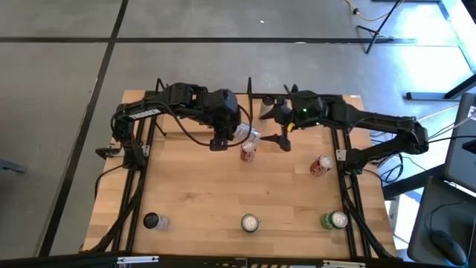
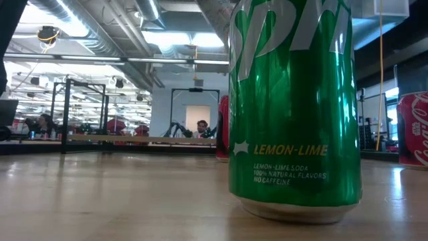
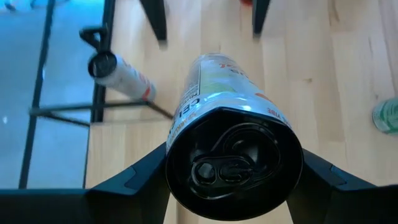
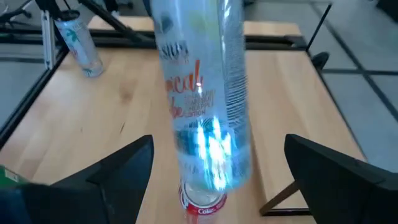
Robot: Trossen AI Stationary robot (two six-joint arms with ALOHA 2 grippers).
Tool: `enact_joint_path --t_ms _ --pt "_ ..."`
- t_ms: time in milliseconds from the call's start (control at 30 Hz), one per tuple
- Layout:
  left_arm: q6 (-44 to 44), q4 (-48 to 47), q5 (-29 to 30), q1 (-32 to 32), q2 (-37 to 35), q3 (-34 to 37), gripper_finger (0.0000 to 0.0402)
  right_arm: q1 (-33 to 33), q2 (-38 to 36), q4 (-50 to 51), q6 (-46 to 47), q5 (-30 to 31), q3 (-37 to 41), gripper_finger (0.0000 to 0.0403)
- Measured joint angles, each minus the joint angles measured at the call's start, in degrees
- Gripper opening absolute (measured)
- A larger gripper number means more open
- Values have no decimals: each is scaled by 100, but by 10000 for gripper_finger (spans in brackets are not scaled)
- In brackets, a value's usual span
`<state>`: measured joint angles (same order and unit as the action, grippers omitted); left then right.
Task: Place canned beverage on shelf
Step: Put the bottom white yellow soda can on the shelf
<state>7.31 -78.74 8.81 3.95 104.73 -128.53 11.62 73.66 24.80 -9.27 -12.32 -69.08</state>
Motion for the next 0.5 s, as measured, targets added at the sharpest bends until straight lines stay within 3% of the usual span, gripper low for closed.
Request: enact_joint_path --t_ms 367,500 --pt "32 463 -116 3 0 0 227 -2 621 -489 -85 -72 2 350" --pt "-77 457 -78 4 0 0 227 -2 594 -538 -92 -52 4 301"
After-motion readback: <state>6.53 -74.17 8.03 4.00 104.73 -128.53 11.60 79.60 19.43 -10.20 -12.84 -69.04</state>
